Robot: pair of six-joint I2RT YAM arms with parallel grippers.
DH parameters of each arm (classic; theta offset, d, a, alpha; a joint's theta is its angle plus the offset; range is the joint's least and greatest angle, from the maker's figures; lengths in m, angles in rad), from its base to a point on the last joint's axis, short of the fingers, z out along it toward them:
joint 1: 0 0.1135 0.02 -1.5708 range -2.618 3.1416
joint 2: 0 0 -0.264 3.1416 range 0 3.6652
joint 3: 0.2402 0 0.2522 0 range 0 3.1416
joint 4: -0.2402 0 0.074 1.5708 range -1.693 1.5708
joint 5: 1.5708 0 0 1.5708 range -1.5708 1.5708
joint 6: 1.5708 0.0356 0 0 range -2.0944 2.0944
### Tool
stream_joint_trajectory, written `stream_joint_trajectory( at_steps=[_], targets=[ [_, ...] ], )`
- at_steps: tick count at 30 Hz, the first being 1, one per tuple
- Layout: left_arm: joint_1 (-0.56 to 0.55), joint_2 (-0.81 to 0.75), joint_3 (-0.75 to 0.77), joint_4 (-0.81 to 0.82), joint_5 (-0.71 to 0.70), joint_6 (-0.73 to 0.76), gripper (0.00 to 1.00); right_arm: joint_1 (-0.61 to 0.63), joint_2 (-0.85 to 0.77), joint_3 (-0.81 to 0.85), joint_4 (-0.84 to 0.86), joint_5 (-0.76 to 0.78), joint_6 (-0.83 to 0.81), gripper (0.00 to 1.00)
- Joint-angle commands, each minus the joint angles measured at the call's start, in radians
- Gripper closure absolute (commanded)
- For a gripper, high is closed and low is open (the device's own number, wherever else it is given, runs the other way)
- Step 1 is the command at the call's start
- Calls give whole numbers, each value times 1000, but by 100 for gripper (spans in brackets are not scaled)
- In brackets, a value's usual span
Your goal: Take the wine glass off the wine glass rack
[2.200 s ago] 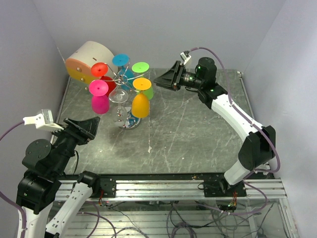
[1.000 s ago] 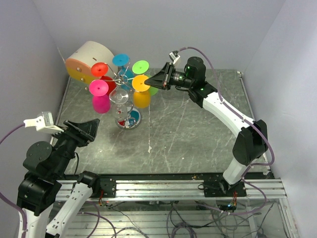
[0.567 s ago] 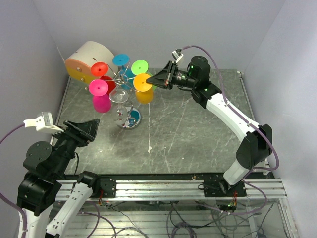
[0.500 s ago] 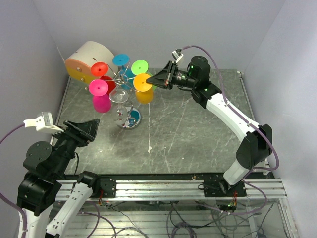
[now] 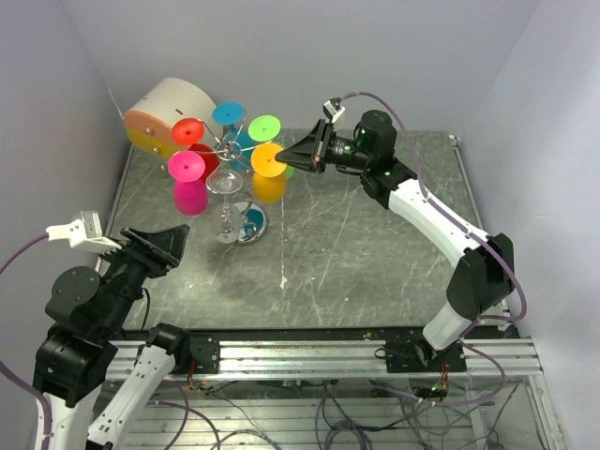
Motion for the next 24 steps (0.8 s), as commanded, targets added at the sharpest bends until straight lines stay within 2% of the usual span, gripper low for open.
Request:
stream_joint_trajectory(
  at_steps=[1,24],
  targets=[
    [-6,-5,-10,15,10,-7,34,21,-28,30,17,-20,-2,100],
    [-6,-5,9,6,0,0,34,66,81,153,-69,85,-69,100]
  ],
)
